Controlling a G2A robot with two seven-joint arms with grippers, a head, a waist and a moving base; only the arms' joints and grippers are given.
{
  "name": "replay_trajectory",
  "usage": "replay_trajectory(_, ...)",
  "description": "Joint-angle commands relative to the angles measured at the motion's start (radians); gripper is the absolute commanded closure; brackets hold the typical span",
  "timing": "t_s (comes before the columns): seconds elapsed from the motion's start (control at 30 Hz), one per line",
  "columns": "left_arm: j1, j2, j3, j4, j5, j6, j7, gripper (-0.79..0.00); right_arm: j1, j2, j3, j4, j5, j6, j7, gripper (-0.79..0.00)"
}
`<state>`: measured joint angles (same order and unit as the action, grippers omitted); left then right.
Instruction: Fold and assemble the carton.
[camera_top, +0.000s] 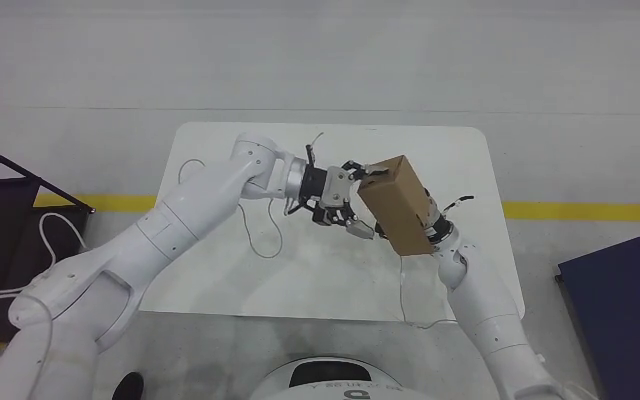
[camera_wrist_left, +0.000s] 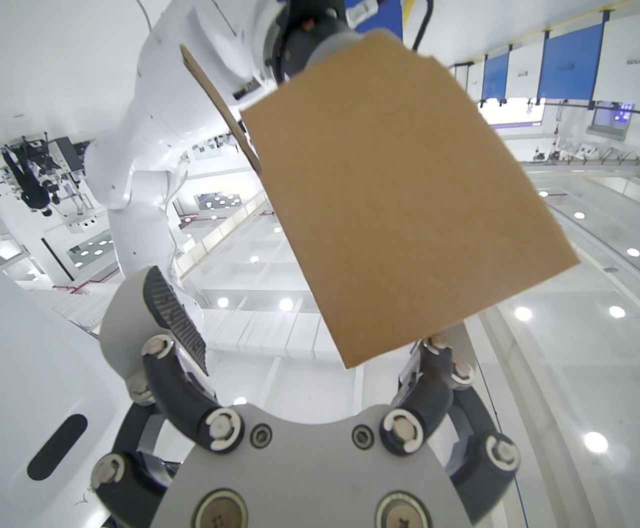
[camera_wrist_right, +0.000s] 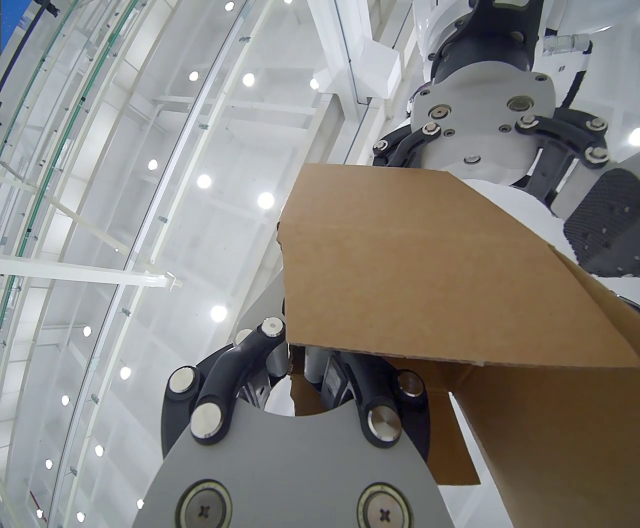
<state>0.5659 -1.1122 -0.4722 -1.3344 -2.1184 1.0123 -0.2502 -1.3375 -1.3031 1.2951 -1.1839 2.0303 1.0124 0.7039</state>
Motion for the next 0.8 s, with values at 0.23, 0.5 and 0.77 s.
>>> replay_trajectory(0.23,0.022,0.04,-0.088,0.008,-0.033,0.0,-0.07,-0.785,-0.008,0.006,0.012,-0.015,-0.013,0.0,-0.005,0.0)
replay_trajectory(0.5,0.087,0.103,-0.25,0.076,-0.055,0.0,-0.11,-0.785,-0.011,0.009,0.022,-0.022,-0.016,0.0,-0.01,0.0)
replay_trajectory(0.77,0.179,0.155,-0.428,0.092,0.024,-0.102,-0.083,-0.785,-0.005,0.011,0.011,-0.033,-0.085,-0.049,-0.088,0.0)
